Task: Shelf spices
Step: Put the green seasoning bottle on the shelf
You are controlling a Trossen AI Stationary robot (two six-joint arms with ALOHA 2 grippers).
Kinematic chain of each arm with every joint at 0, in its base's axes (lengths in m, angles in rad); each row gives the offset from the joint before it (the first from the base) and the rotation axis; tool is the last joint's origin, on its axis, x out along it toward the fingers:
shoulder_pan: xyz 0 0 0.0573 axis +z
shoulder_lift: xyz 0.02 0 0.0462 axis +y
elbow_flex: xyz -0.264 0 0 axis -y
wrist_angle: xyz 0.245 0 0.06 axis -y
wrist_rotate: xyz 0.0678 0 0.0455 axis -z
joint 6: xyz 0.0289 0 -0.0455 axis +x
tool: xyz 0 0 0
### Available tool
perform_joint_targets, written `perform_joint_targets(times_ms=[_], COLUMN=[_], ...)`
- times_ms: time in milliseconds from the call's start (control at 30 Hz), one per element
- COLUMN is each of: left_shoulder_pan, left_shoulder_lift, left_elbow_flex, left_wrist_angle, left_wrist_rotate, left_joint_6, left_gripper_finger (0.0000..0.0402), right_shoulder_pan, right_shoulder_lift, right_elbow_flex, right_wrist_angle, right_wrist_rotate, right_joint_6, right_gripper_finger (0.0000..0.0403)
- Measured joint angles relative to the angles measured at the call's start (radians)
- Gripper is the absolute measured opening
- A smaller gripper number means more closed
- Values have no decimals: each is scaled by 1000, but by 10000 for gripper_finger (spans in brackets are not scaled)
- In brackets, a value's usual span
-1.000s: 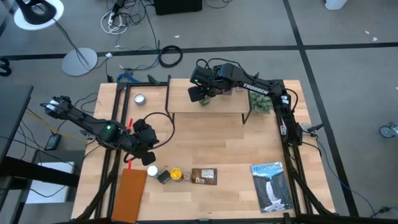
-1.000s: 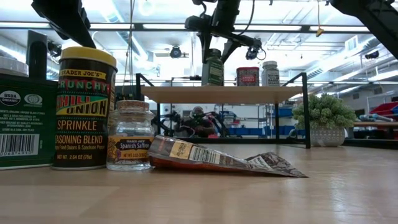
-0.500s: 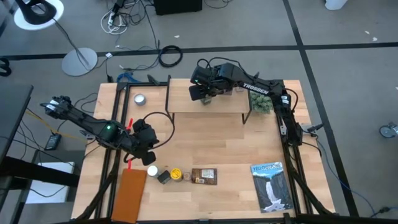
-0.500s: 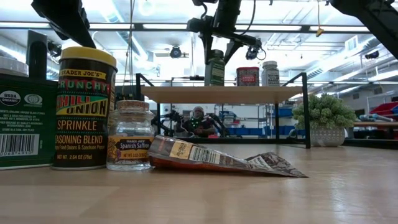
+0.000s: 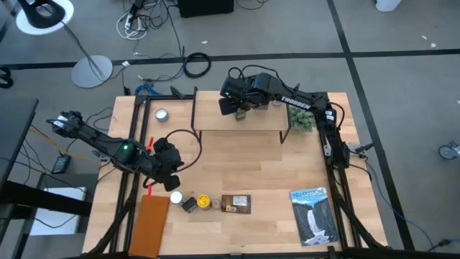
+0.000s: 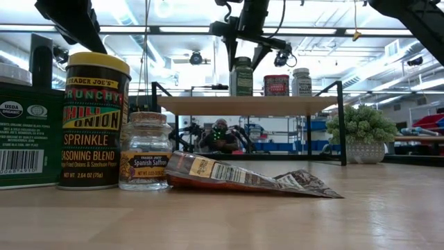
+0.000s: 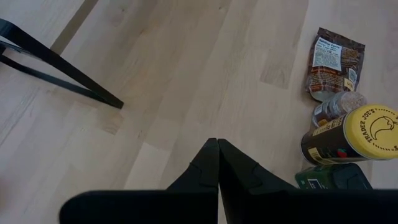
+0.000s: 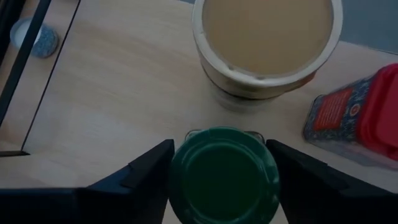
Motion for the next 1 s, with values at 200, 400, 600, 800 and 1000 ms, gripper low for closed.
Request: perform_joint_targets(times_ms=[200,400,600,800,1000], left_shoulder_pan=[0,0,0,0,0], left_shoulder_lift=[0,0,0,0,0], left_elbow_flex=[0,0,0,0,0], left_wrist_angle=[0,0,0,-1,-1], left_wrist_rotate=[0,0,0,0,0], left_joint_6=[0,0,1,1,1], left_gripper_finger=[6,6,6,6,6], right_shoulder_pan=[0,4,12,40,101], right_shoulder_lift=[0,0,-12,-64,-133], right_elbow_flex=[0,0,0,0,0], right_wrist_angle=[0,1,3,5,-13], right_wrist_rotate=[4,4,4,53,125], right_joint_6=[-8,-18,-19,-29,-44], right_gripper_finger=[286,322,338,337,336])
